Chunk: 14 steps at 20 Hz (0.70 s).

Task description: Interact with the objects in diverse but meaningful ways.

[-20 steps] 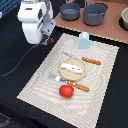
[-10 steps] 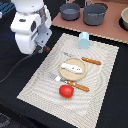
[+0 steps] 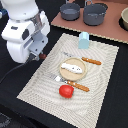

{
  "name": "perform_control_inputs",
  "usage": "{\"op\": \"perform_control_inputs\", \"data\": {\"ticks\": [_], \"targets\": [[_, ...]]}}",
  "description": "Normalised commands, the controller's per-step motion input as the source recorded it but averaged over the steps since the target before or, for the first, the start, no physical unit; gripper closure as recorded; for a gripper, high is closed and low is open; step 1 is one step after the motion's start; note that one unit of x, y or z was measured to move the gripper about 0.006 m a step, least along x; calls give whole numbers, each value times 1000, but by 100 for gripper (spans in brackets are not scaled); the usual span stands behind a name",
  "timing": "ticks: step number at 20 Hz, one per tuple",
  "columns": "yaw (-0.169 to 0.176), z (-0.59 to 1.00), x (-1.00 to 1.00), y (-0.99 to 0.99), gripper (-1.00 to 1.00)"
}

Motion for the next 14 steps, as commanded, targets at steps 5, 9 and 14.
{"op": "perform_control_inputs", "data": {"ticks": [5,9,14], "targets": [[-144,335,635,-353,100],[-138,221,641,-394,100],[-4,10,520,-686,100]]}}
